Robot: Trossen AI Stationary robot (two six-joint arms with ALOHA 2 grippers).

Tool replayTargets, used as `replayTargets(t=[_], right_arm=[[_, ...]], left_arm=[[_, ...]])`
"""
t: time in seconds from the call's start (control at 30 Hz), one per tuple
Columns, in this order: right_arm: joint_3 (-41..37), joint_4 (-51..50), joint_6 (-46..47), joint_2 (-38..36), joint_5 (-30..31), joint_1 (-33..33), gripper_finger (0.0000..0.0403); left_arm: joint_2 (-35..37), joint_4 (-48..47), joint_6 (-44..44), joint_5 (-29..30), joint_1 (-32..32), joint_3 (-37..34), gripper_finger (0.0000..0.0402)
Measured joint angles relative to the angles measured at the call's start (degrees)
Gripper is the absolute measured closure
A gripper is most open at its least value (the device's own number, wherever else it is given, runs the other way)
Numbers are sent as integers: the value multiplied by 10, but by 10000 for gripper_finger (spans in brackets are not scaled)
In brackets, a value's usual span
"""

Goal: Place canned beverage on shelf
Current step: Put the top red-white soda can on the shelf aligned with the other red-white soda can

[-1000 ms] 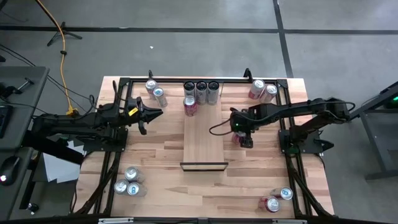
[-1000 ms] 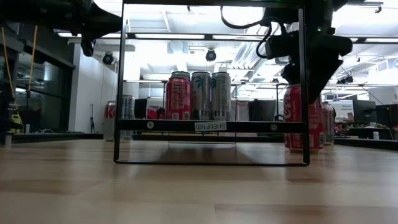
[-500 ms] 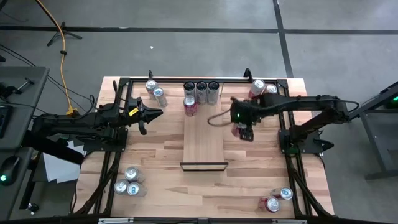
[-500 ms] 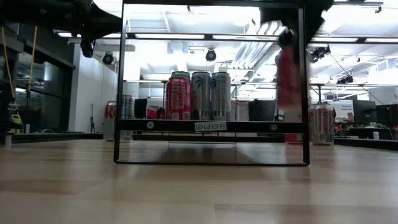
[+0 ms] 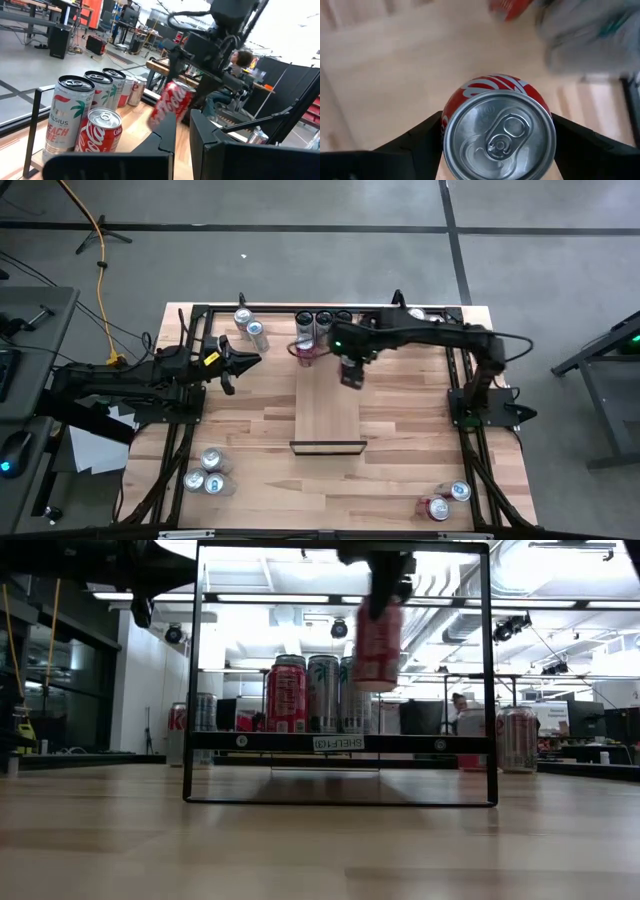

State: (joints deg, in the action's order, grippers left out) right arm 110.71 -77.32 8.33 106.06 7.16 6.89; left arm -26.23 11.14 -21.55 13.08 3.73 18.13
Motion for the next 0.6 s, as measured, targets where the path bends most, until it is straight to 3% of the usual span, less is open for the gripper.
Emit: replayTargets(t=[0.17, 0.6], right_arm=[[52, 5, -32, 63, 42, 22, 113], [55, 48, -58, 116, 29, 69, 113]], left_arm=[[0, 3, -9, 0, 0, 0, 401], [0, 11, -9, 6, 0, 0, 401]])
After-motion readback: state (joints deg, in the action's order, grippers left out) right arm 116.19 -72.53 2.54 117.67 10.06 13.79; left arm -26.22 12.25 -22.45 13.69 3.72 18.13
